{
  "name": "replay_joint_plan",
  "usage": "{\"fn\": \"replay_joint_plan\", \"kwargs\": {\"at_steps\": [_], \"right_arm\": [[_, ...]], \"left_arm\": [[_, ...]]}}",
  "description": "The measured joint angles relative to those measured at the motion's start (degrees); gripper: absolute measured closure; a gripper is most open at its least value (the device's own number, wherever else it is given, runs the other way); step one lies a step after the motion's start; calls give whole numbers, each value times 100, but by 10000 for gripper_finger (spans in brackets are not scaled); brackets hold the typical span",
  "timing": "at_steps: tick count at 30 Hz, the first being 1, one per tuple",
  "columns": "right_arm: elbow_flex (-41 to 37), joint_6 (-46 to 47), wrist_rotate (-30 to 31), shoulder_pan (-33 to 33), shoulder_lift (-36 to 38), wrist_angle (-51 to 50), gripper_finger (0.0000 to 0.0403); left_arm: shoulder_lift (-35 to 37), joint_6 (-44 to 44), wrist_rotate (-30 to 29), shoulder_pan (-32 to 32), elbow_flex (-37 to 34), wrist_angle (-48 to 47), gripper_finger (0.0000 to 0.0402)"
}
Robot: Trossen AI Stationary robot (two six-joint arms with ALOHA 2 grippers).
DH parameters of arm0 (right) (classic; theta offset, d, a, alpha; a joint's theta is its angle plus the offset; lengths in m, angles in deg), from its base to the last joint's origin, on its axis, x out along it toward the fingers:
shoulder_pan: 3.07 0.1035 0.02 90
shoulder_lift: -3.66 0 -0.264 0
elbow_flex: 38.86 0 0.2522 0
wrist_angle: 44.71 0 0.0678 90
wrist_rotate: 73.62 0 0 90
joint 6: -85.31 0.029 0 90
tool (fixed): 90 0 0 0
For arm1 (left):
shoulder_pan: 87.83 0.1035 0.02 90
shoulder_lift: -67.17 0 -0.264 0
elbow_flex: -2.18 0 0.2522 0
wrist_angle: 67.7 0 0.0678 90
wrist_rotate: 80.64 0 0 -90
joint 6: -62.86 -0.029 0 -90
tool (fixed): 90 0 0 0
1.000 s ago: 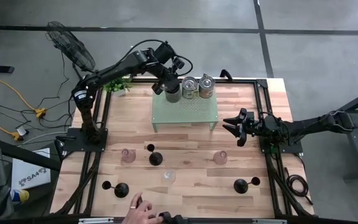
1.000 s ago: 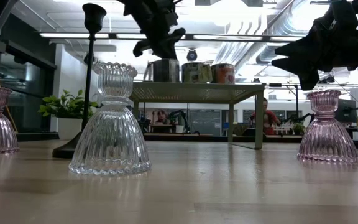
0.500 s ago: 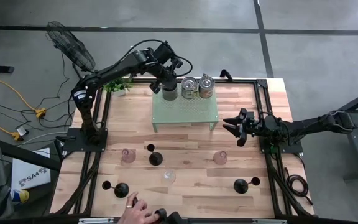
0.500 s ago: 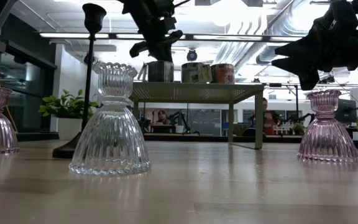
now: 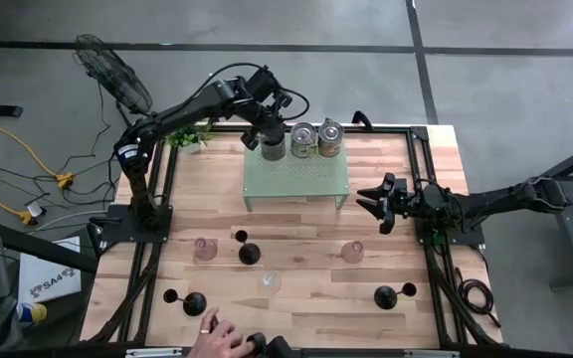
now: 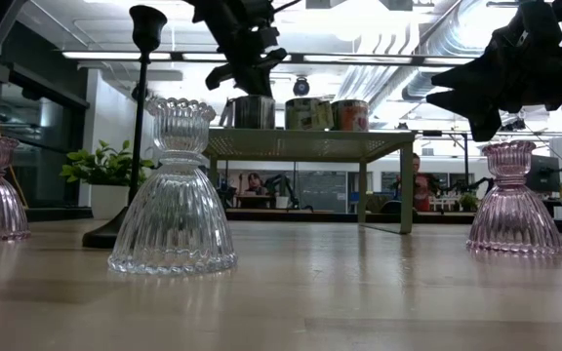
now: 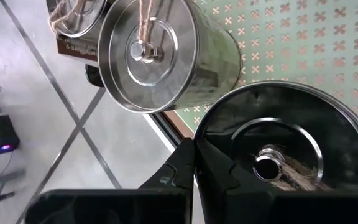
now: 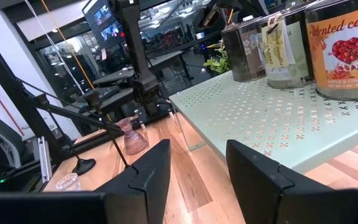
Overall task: Pick & Place candle stick holders
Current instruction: Put the silver scented candle on the shelf aligned with the other silver scented candles, then put the left pink candle holder on the shelf
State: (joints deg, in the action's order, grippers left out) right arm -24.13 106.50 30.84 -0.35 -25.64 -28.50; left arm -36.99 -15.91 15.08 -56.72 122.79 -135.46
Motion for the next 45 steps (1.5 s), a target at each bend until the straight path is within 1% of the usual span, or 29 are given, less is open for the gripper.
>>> {"fn": "replay_joint_plan", "kwargs": {"at_steps": [4,14,23,26,32,36,39,45], "right_arm": [[0,-1,0,1,-1,0,255],[0,-2,0,0,-1,0,255],[0,-1,0,0,-2,0,255],[0,-1,0,0,0,0,255],[0,-2,0,1,0,-1,255],[0,0,-2,2,0,1,255],[0,0,0,0,-2,1,255],[0,-1,-1,1,-1,0,255]], "left_arm": [[0,12,-196,-2,0,6,397],[0,265,-247,-2,0,1,396],[0,279,-250,-2,-2,-3,394],[0,291,-334,-2,-2,-16,380],[1,441,-379,-2,-4,12,324],[7,662,-397,-2,30,35,295],[7,769,-496,-2,137,15,285],[7,1009,-530,-2,413,-58,284]]}}
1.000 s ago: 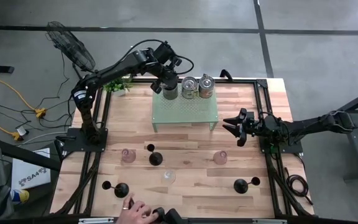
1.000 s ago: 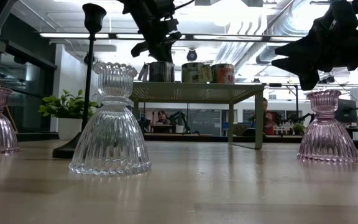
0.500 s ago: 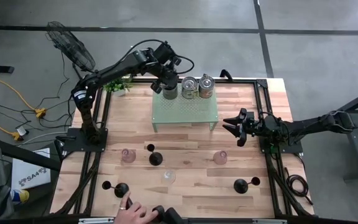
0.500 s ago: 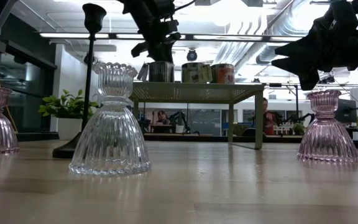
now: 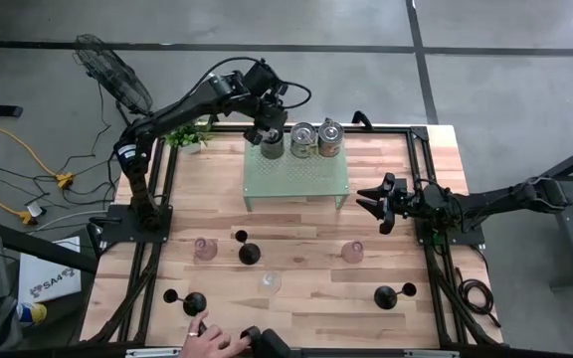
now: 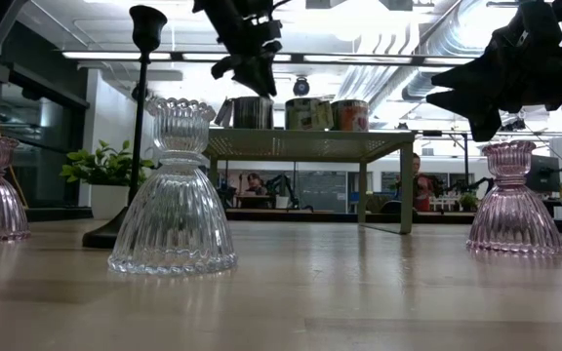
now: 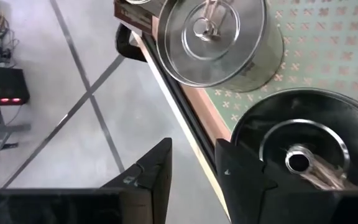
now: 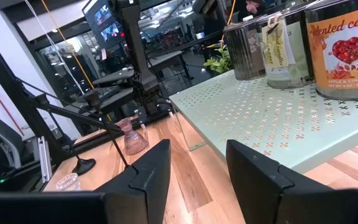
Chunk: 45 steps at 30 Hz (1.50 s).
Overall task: Pick & Place candle stick holders
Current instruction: Put the left pink candle holder on the shelf
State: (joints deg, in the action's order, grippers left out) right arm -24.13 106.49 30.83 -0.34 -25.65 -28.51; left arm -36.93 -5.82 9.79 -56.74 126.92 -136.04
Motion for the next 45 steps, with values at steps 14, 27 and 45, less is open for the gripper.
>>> {"fn": "replay_joint_plan", "kwargs": {"at_steps": [14,27,45], "right_arm": [[0,0,1,1,0,0,255],[0,1,1,1,-1,1,255],[0,0,9,-1,-1,0,255]], "left_arm": [[-1,1864,9,0,1627,-2222,284],[735,4902,380,-2,1928,-3398,284],[1214,7497,-881,-1164,921,-3553,284]]}}
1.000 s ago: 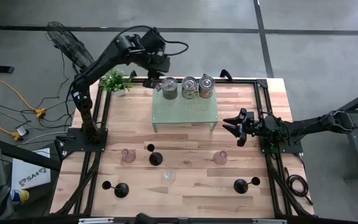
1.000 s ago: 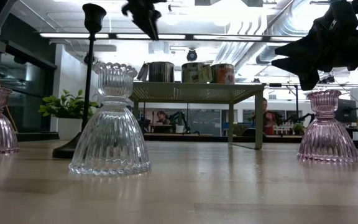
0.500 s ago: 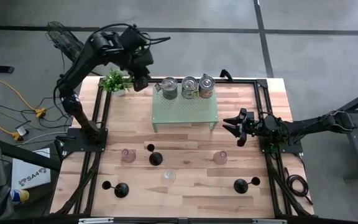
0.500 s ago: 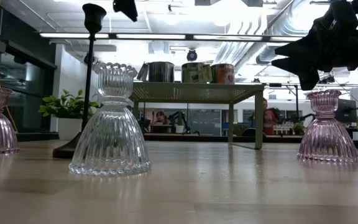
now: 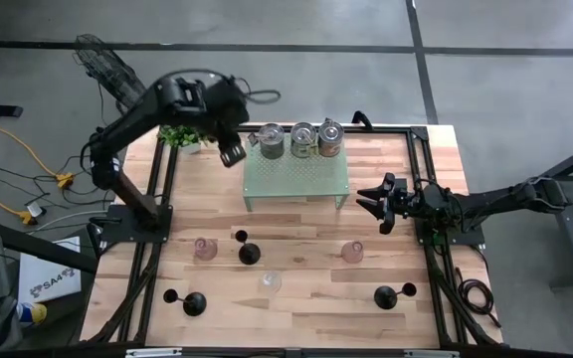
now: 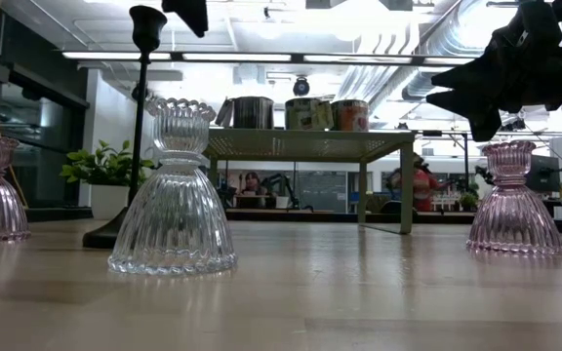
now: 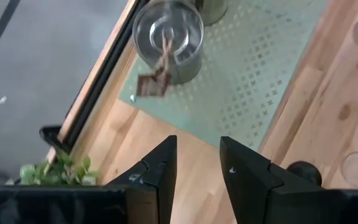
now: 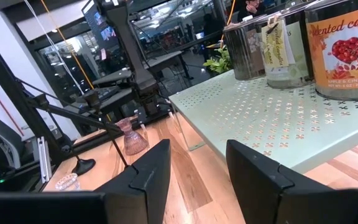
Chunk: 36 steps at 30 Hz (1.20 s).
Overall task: Pick & Place candle stick holders
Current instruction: Put the left pink candle holder on the shelf
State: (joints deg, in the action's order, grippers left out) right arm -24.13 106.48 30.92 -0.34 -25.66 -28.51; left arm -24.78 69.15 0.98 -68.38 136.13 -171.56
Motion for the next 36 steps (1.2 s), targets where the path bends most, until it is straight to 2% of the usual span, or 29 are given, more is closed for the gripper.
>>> {"fn": "replay_joint_plan", "kwargs": {"at_steps": [8,15,20,23,30,36], "right_arm": [[0,2,5,-1,-4,2,255],[0,0,5,-1,-4,2,255],[0,1,5,1,-4,0,255],[0,2,5,1,-9,0,255],[0,2,6,1,-9,0,255],[0,0,5,0,-7,0,255]], "left_arm": [[362,1680,-986,-1046,-1095,11,284],[1080,3584,-1150,-1962,-2608,6,284],[1595,4939,-975,-2681,-3566,36,284],[1821,5382,-829,-3137,-3956,160,284],[1992,6349,-485,-3948,-4399,223,284],[1971,7185,-226,-4178,-4811,426,284]]}}
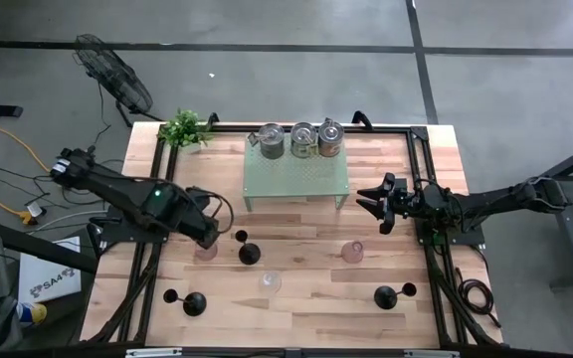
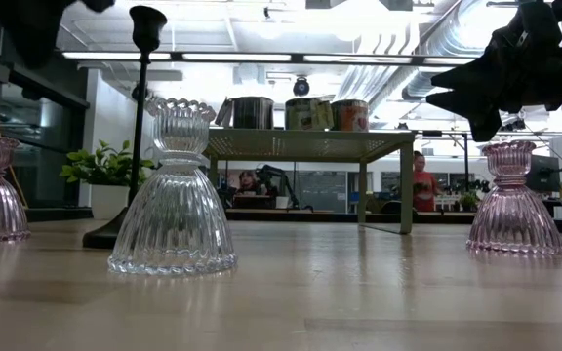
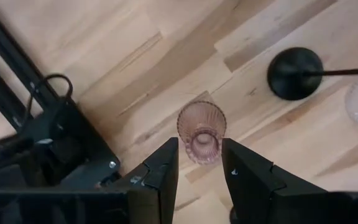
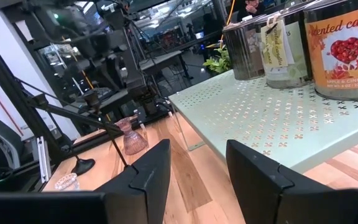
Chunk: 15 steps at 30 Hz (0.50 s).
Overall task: Pick & Place candle stick holders
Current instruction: Put the left pink candle holder on the shelf
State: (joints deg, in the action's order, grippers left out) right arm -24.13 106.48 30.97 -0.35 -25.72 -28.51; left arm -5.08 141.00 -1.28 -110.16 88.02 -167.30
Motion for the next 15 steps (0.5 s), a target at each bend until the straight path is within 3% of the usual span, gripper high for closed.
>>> {"fn": "replay_joint_plan", "kwargs": {"at_steps": [11,15], "right_arm": [[0,1,2,2,-2,0,255],[0,1,2,0,-2,0,255]], "left_arm": [[0,686,1112,18,-1074,247,284],[0,688,1265,18,-1360,569,284]]}}
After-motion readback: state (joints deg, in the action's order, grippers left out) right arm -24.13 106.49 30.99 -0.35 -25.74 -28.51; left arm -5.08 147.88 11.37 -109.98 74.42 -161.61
